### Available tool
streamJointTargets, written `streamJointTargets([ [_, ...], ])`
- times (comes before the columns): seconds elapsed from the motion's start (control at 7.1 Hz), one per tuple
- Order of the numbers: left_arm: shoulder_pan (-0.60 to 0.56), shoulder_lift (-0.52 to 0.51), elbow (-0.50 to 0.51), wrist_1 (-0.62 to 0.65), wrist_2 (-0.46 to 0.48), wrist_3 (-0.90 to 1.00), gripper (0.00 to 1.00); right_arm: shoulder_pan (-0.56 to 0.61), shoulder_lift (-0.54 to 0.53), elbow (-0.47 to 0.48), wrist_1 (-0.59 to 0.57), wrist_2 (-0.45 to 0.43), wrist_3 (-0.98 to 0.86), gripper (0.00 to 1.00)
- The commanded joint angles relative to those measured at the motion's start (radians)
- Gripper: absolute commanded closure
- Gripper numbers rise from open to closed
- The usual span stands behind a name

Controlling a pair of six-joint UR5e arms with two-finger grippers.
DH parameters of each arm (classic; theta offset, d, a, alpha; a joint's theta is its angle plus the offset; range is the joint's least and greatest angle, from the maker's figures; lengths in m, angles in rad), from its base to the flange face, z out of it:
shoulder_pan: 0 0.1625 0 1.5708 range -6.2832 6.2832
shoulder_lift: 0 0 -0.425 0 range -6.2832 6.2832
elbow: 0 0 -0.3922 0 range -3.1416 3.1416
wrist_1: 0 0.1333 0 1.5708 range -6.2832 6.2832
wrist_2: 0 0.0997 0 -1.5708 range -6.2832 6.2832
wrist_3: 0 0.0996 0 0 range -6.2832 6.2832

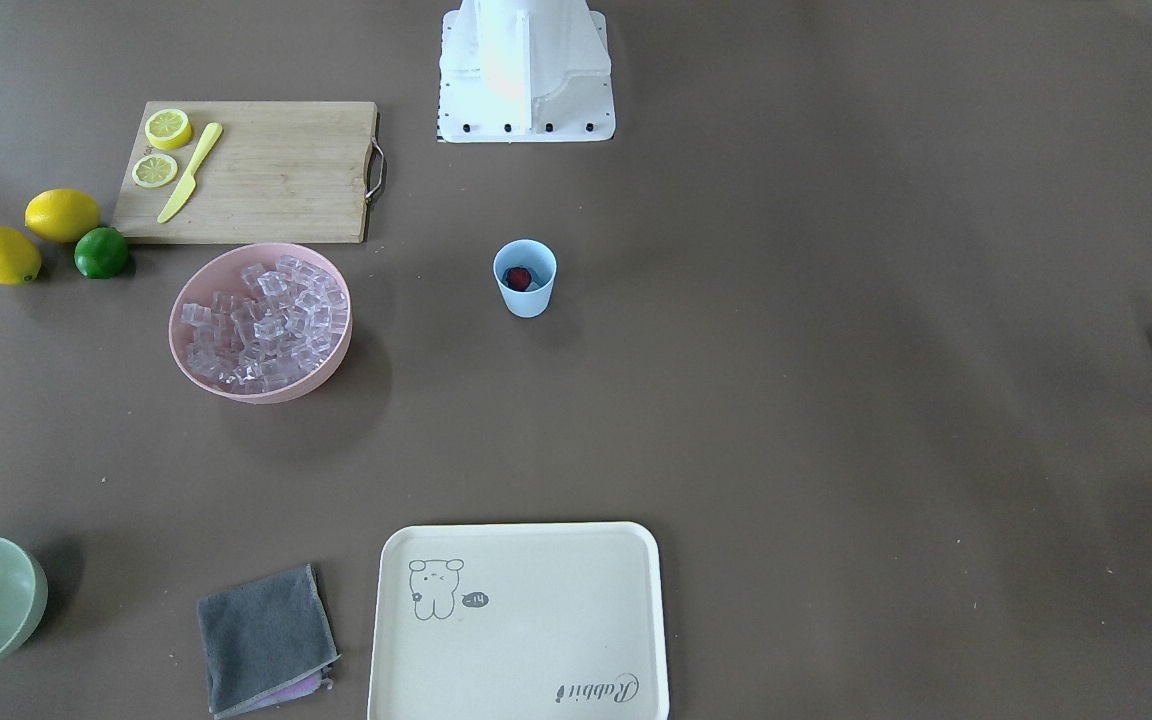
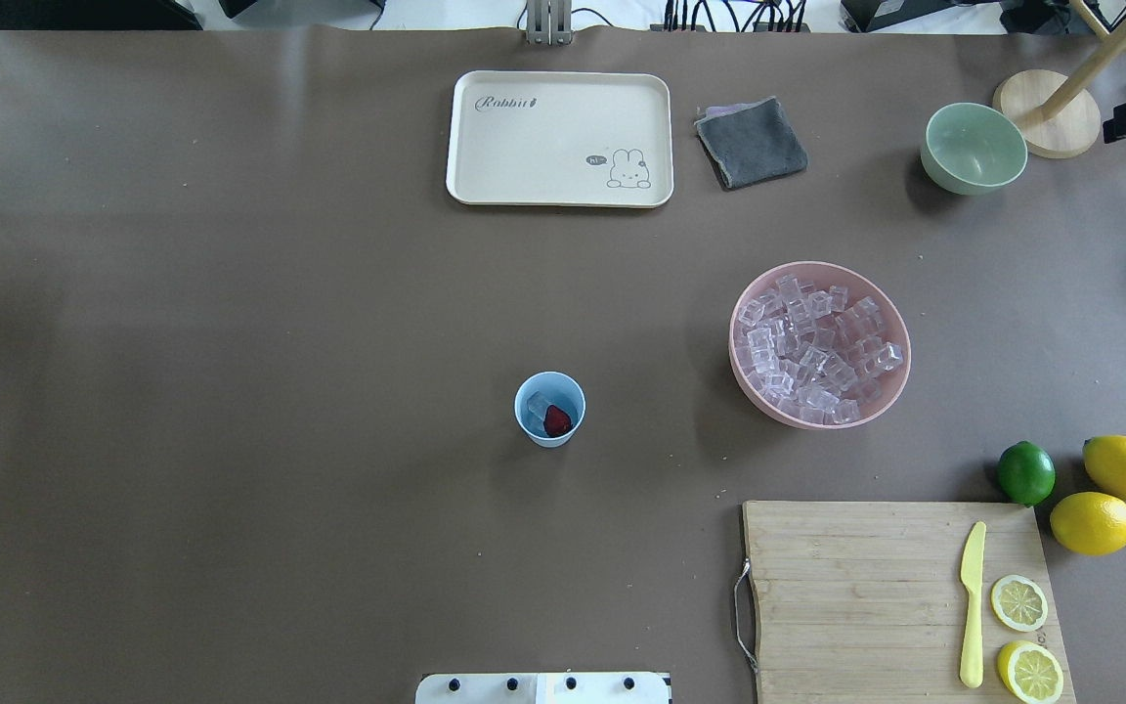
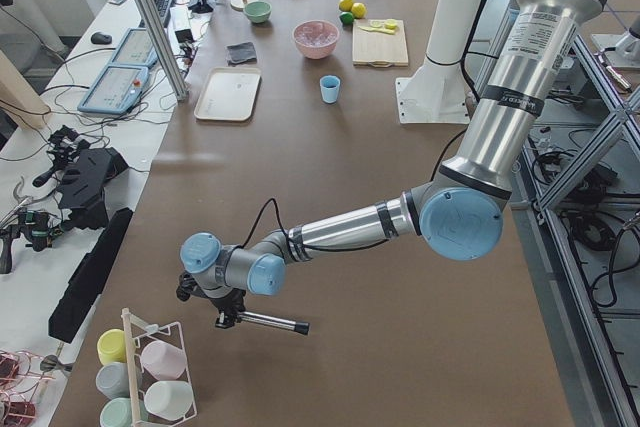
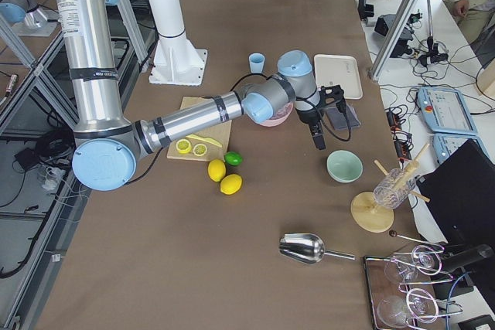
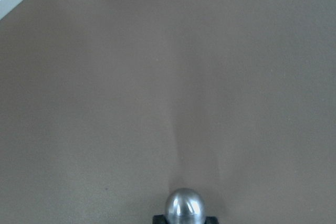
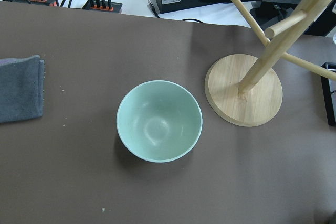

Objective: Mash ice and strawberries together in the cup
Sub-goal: 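Grasp the metal pestle with the left gripper and lift it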

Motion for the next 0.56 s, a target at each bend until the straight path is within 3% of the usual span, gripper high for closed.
streamJointTargets([
  [0.0, -0.063, -0.041, -0.128, 0.010, -0.050, -0.060, 1.00, 0.000, 0.000, 0.015, 0.000, 0.001, -0.005, 0.00],
  [0.42, -0.074, -0.081, -0.308, -0.007, -0.120, -0.158, 1.00, 0.001, -0.002, 0.033, -0.003, 0.013, -0.011, 0.00],
])
